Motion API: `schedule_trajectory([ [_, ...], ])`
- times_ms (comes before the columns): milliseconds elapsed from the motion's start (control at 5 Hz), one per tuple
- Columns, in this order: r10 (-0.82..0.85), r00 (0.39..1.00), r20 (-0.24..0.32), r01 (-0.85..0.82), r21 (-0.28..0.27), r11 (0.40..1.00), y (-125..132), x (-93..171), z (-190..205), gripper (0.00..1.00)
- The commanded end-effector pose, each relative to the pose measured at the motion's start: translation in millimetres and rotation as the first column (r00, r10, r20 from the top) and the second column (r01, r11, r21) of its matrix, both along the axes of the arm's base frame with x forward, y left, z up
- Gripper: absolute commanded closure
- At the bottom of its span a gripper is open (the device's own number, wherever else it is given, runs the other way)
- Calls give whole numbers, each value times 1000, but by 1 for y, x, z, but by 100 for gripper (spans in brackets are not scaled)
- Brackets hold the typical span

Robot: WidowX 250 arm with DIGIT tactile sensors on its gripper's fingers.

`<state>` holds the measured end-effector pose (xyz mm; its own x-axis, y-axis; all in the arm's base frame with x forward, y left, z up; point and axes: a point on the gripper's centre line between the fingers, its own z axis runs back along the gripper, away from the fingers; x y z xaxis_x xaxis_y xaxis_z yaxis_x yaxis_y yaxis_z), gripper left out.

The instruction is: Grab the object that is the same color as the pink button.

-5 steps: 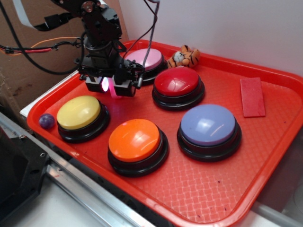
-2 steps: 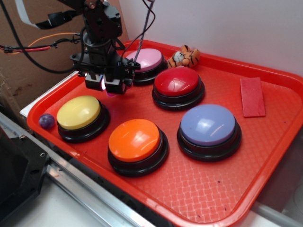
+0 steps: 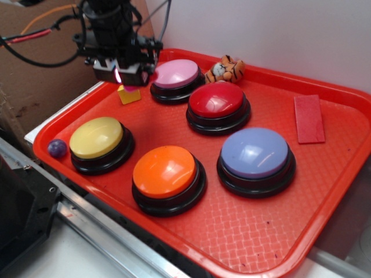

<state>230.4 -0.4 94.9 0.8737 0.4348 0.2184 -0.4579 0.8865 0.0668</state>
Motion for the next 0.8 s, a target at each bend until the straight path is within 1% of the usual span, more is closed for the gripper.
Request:
schedule_trajectory([
  [0,-192,981,1,187,-236,953,-11,6,78,100],
  [200,-249,968,44,251,-274,928,-27,-1,108,100],
  [400,-272,960,71,281,-267,922,-40,-4,118,100],
  [600,-239,968,78,251,-244,937,-49,-4,110,100],
])
